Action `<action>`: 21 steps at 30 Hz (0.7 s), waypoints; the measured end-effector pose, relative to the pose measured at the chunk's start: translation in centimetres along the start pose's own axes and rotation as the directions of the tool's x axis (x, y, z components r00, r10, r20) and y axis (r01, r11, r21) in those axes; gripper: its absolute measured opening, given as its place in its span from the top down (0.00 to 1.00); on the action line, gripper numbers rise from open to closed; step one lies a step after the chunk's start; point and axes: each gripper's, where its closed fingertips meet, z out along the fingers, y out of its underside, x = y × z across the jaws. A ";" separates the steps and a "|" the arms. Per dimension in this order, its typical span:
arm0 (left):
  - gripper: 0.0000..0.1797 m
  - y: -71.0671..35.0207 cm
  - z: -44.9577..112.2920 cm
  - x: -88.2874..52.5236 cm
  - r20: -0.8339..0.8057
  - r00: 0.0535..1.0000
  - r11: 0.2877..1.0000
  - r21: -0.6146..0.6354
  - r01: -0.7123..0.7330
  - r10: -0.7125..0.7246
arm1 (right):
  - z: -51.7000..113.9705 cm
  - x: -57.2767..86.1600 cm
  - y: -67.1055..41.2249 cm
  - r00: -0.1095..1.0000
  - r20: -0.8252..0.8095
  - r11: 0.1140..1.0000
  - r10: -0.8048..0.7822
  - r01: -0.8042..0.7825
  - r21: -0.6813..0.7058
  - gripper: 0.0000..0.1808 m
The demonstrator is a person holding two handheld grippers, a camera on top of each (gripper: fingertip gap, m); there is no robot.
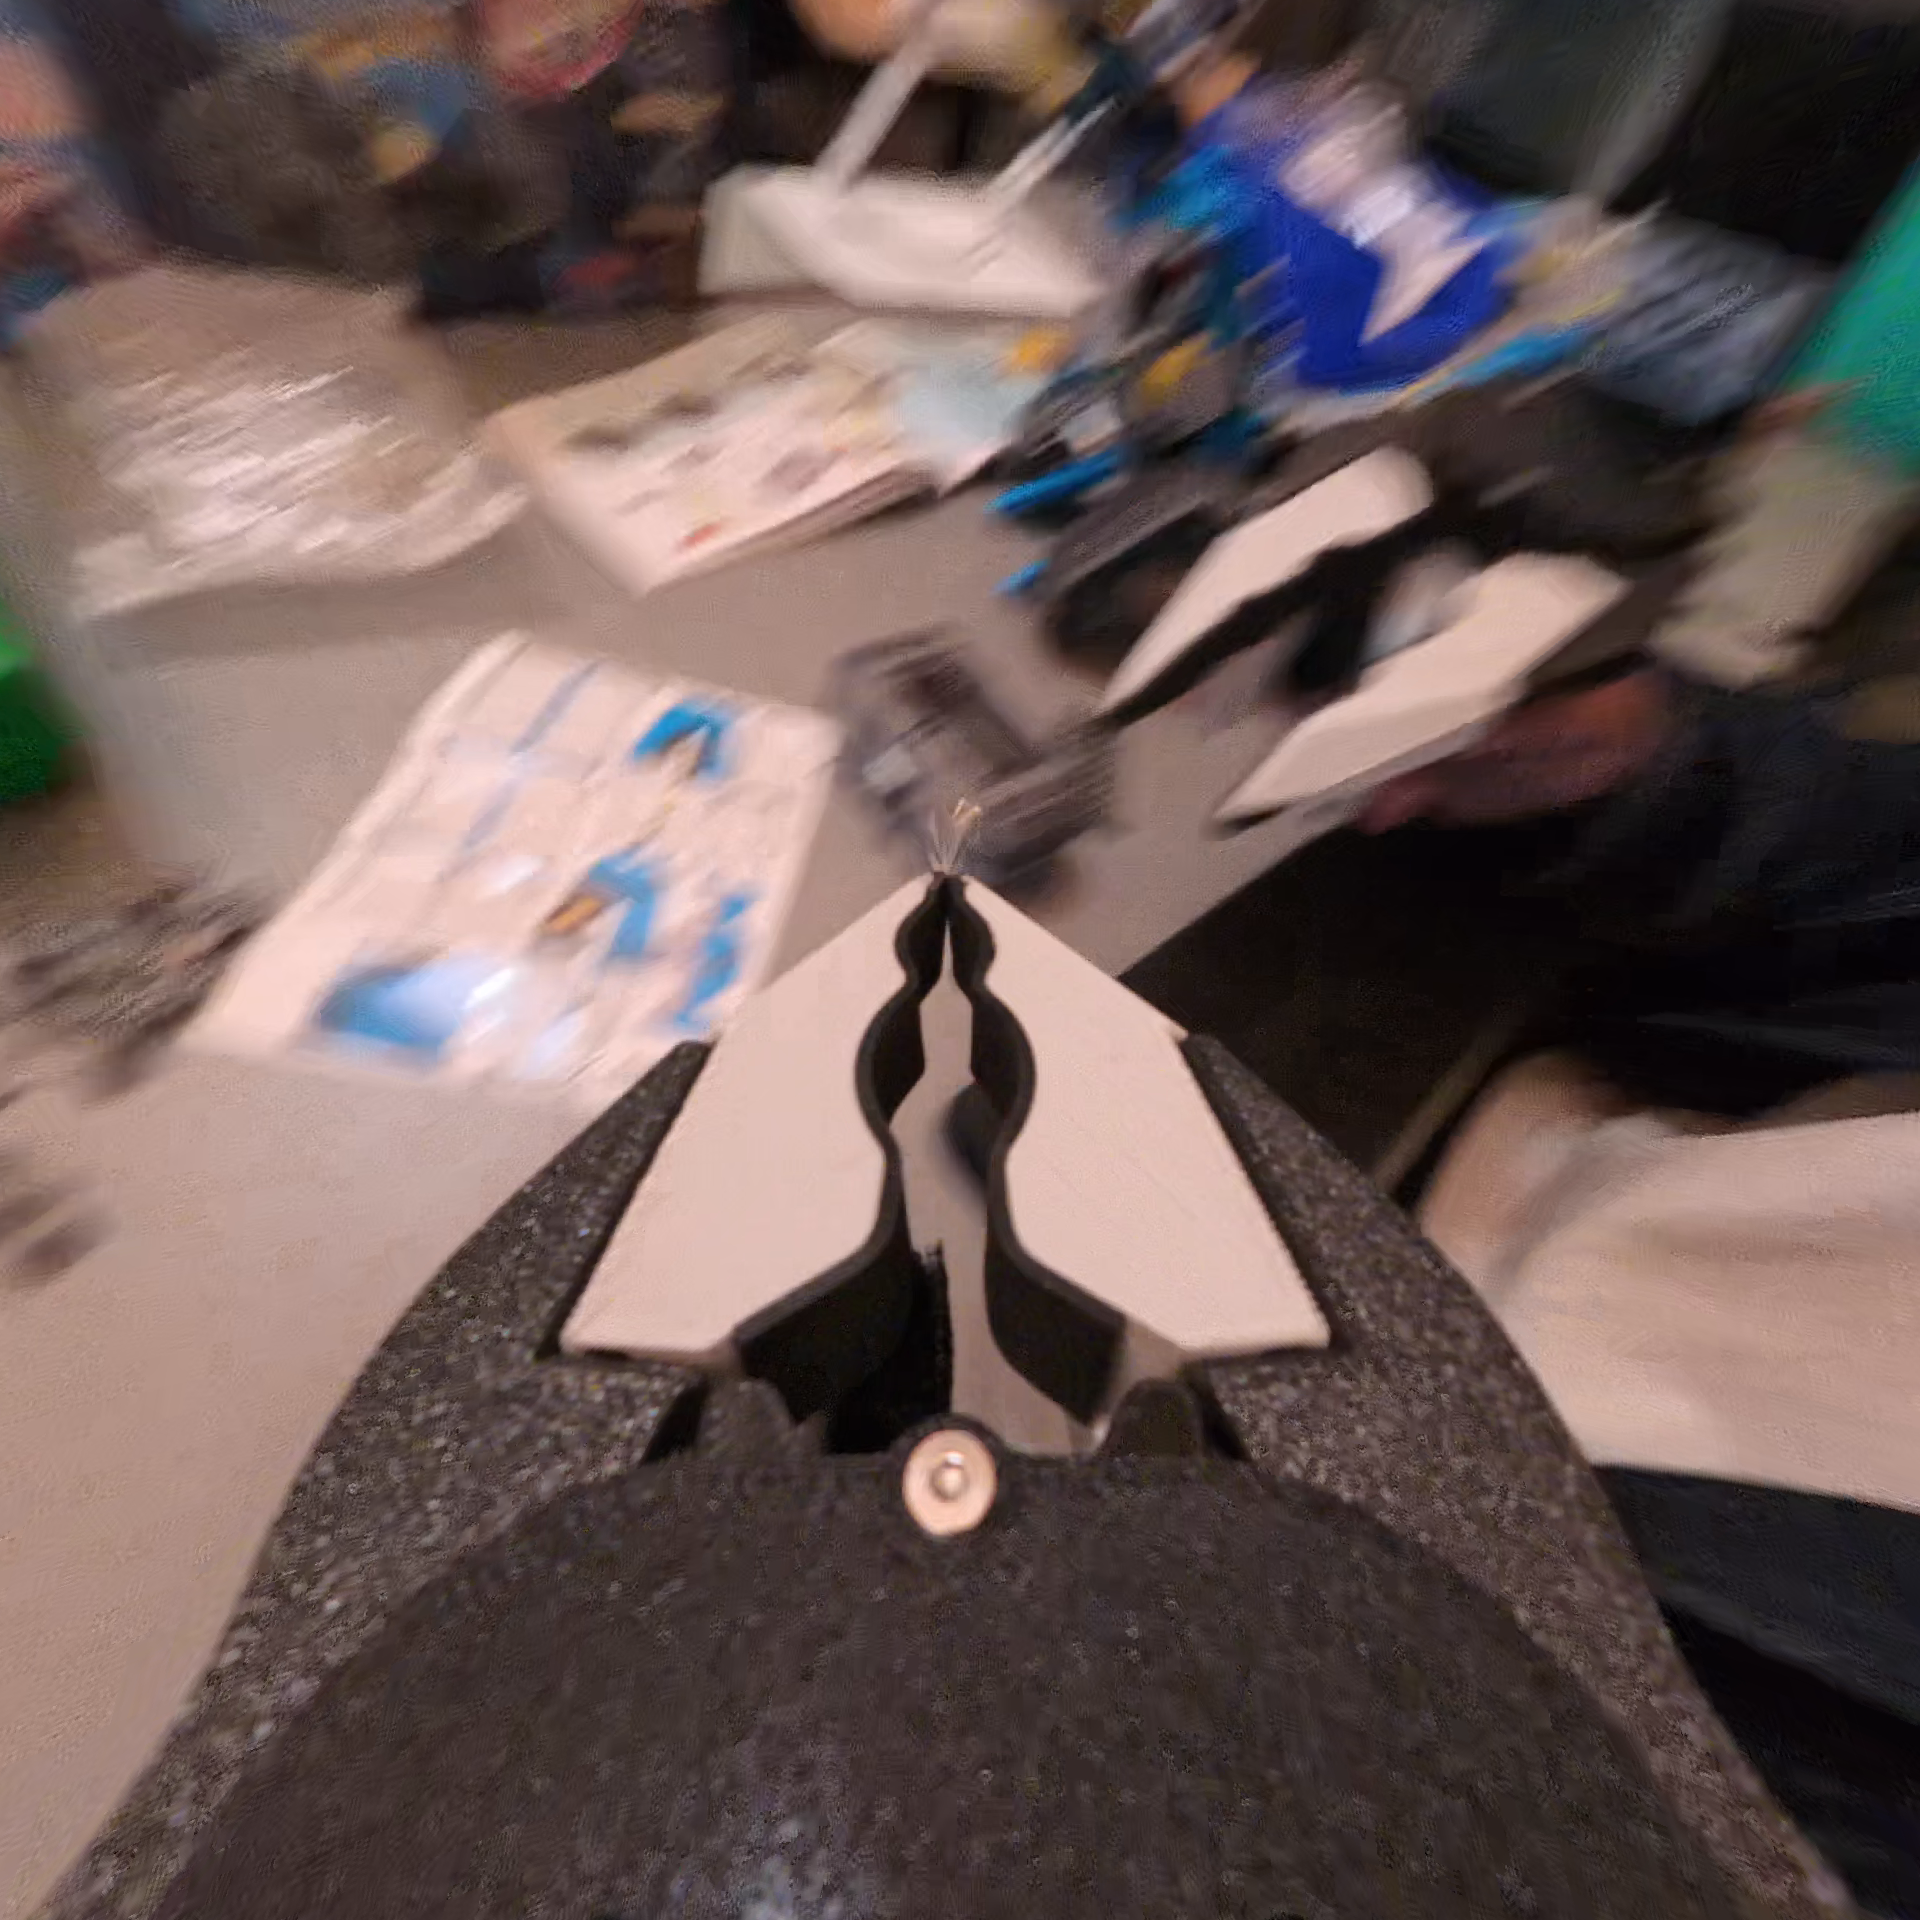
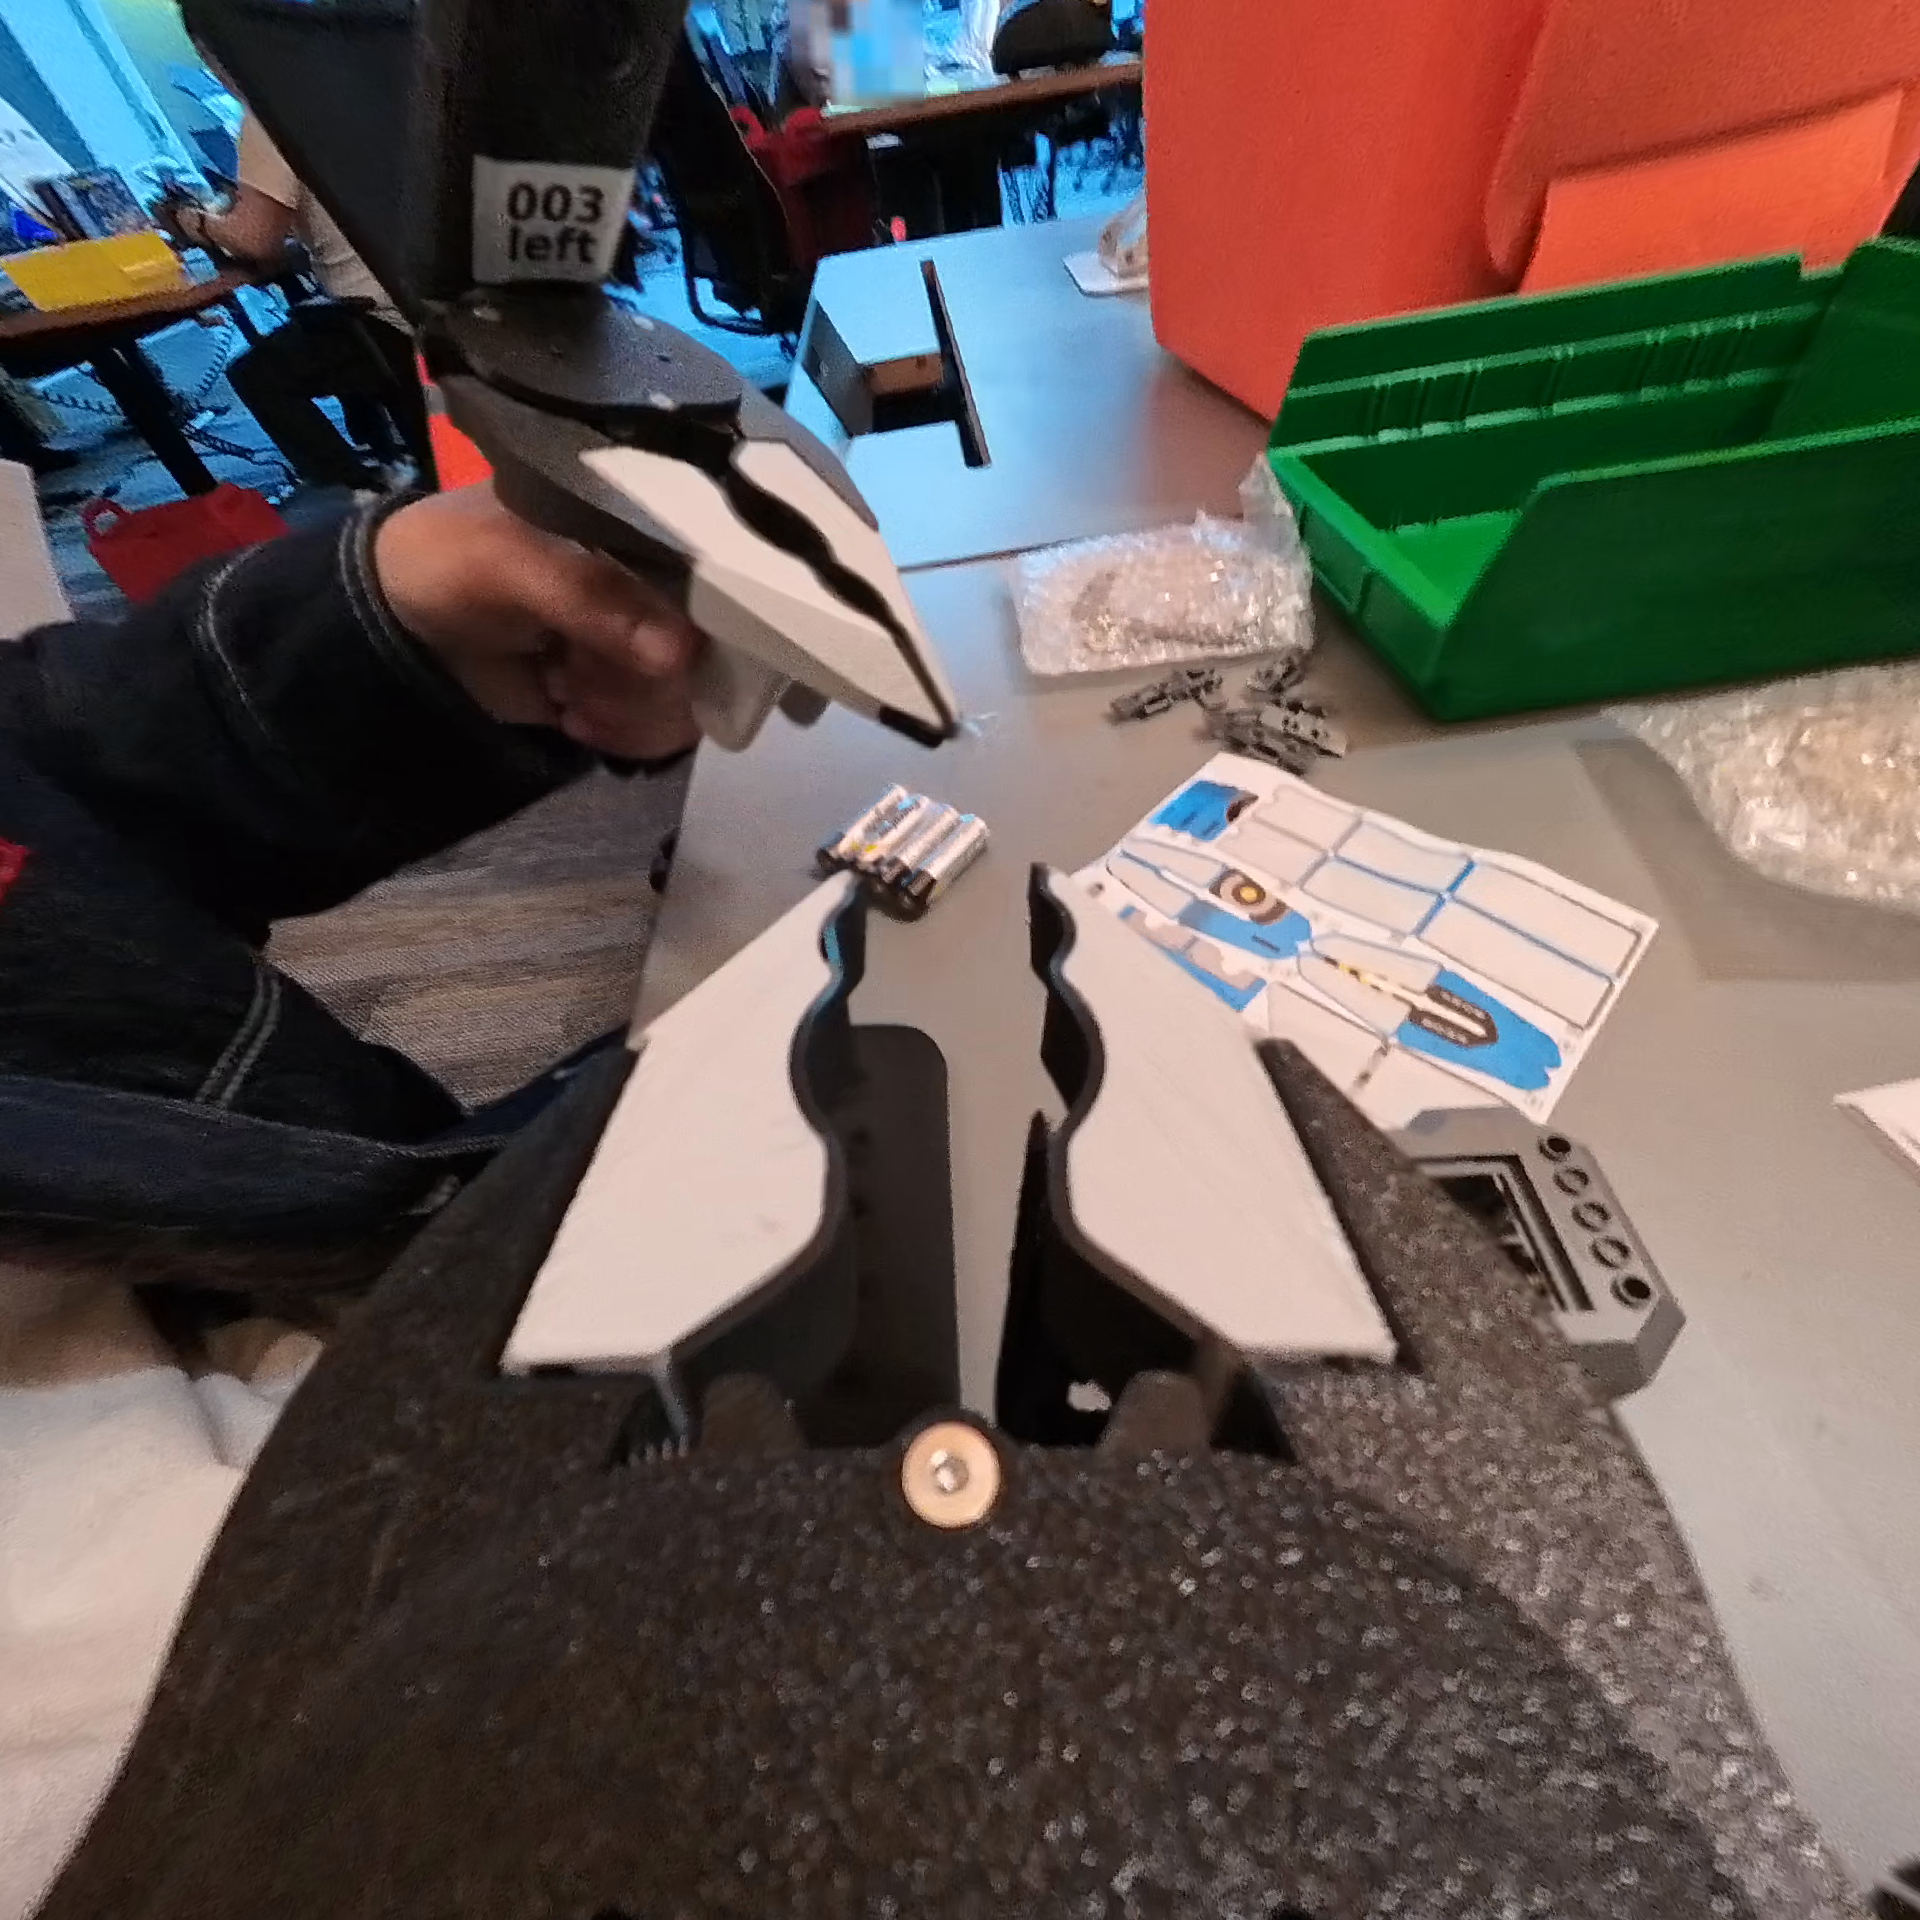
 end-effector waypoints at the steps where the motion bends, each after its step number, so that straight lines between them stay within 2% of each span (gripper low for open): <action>1: 1.00 -1.5 0.7 2.2 -0.088 0.996 0.998 0.048 0.030 -0.026 | -0.1 -0.5 -0.5 1.000 0.028 1.000 0.008 -0.009 0.018 0.82; 3: 1.00 -3.4 2.1 5.1 -0.214 0.975 0.993 0.085 0.085 -0.065 | -0.7 -1.4 -1.4 0.994 0.096 0.997 0.052 -0.057 0.055 0.80; 6: 1.00 -4.4 3.9 7.0 -0.310 0.947 0.989 0.085 0.121 -0.089 | -2.6 -0.4 -2.2 0.996 0.059 0.992 0.066 -0.072 0.100 0.88; 7: 1.00 -4.7 4.5 7.1 -0.320 0.942 0.986 0.089 0.138 -0.103 | -3.3 -0.1 -2.0 0.997 0.054 0.994 0.064 -0.068 0.088 1.00; 10: 1.00 -5.1 6.1 7.4 -0.341 0.933 0.984 0.086 0.156 -0.118 | -5.6 0.7 -2.0 0.998 0.012 0.993 0.060 -0.061 0.105 1.00; 13: 1.00 -5.1 7.7 7.9 -0.342 0.933 0.985 0.085 0.152 -0.114 | -8.7 1.6 -1.4 0.997 -0.043 0.996 0.067 -0.064 0.056 1.00; 15: 0.89 -5.3 8.0 8.3 -0.354 0.930 0.986 0.092 0.140 -0.099 | -12.0 1.8 -1.3 0.993 -0.090 0.997 0.076 -0.073 0.034 1.00; 16: 0.86 -5.0 8.0 8.1 -0.341 0.936 0.989 0.083 0.121 -0.086 | -14.3 2.0 -1.6 0.989 -0.126 0.997 0.082 -0.079 0.027 1.00; 18: 0.85 -4.2 7.6 6.9 -0.267 0.963 0.996 0.063 0.060 -0.041 | -20.8 3.5 -2.8 0.960 -0.277 0.999 0.047 -0.048 0.003 1.00; 21: 0.85 -2.8 6.7 4.8 -0.156 0.988 1.000 0.024 0.003 0.001 | -35.4 10.2 -4.2 0.791 -0.611 0.996 -0.022 -0.034 -0.079 1.00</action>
